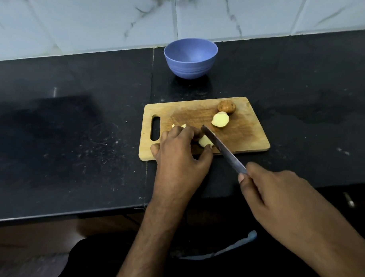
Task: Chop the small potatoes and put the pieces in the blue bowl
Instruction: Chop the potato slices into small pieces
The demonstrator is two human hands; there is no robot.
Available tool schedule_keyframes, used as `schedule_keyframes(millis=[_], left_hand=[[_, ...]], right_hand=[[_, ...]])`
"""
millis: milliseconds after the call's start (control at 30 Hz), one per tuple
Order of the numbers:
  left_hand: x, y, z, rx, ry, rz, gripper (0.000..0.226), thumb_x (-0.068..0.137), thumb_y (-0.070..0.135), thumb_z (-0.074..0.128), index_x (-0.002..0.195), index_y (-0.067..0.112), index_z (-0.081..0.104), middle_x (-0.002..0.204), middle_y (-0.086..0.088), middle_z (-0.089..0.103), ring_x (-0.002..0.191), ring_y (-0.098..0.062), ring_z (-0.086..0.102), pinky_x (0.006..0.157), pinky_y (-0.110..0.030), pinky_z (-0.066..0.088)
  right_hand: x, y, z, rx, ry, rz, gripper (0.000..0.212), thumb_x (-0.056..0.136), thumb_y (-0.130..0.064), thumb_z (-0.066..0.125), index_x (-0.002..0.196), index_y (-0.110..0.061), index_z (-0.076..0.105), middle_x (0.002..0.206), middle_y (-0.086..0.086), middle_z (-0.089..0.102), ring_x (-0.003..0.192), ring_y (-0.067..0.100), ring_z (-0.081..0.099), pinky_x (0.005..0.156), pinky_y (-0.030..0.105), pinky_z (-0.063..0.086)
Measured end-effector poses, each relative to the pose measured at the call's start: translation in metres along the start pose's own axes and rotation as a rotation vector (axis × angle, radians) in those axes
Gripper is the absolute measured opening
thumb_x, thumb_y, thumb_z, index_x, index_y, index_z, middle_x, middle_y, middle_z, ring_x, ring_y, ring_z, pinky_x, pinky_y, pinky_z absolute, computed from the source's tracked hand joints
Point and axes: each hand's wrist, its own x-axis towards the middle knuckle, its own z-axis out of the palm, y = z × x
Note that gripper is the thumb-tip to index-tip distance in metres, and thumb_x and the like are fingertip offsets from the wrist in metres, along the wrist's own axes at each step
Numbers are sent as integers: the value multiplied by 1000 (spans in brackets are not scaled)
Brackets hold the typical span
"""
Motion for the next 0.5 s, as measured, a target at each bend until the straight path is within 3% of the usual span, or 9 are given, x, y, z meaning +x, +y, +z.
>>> schedule_keyframes(millis=[133, 267, 367, 500], left_hand=[[0, 0, -1, -18, -8, -11, 28, 83, 41, 72, 110, 34, 65, 106, 18, 57, 106, -8, 54, 94, -36, 31], [-1, -1, -2, -51, 0, -30, 26, 83, 40, 74, 107, 33, 67, 105, 17, 59, 106, -8, 55, 97, -38, 33], [0, 0, -3, -70, 0, -42, 25, 83, 40, 75, 106, 33, 68, 103, 17, 59, 105, -8, 56, 98, -37, 33], [0, 0, -2, -124, -6, -39, 24, 79, 44, 72, 101, 35, 68, 99, 16, 60, 99, -10, 61, 95, -46, 48]], right_hand=[[-4, -3, 0, -53, -6, 11, 23, 101, -48, 20, 86, -34, 30, 67, -7, 54, 55, 6, 53, 46, 18, 30], [-2, -4, 3, -47, -58, 12, 20, 102, -46, 21, 92, -34, 34, 70, -5, 56, 59, 7, 56, 50, 19, 39], [0, -5, 1, -52, -79, 23, 21, 103, -45, 20, 89, -34, 31, 70, -4, 55, 57, 7, 54, 49, 19, 37], [8, -8, 3, -75, -89, 14, 19, 104, -41, 22, 90, -33, 32, 69, -5, 54, 55, 6, 53, 48, 20, 39]])
